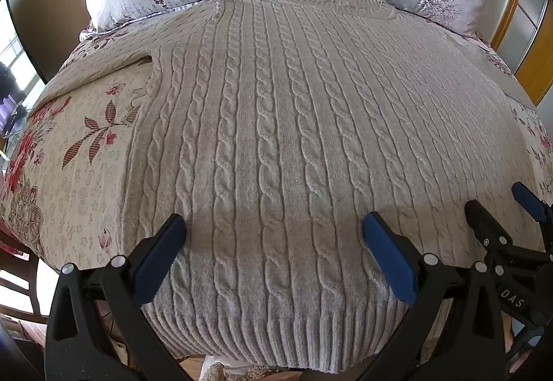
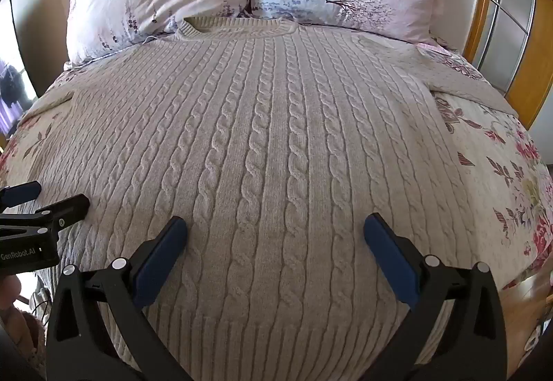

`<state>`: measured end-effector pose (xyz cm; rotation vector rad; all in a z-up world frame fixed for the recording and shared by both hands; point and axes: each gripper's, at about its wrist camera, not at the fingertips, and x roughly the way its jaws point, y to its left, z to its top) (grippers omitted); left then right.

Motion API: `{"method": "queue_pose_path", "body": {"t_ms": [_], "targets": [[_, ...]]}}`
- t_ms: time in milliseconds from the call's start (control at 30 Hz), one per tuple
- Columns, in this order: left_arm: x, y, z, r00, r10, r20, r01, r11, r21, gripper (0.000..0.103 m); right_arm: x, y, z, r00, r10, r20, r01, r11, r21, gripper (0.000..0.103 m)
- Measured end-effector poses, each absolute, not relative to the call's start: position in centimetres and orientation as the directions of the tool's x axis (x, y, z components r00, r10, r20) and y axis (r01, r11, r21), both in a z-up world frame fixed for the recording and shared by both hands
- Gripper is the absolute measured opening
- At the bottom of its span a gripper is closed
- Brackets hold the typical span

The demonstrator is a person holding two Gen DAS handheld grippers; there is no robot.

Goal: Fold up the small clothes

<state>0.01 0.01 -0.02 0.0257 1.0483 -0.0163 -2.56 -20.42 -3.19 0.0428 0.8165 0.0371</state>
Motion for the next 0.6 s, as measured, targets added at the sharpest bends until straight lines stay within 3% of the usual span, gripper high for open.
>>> {"method": "queue_pose_path", "body": {"t_ms": [600], "targets": [[0.0, 0.0, 0.0, 0.504, 0.0, -0.864, 0.025, 1.0, 0.015, 0.101, -2.53, -20.41, -3.26, 0.683, 0.048, -0.729, -0.016, 0.999, 0.051, 0.102]]}}
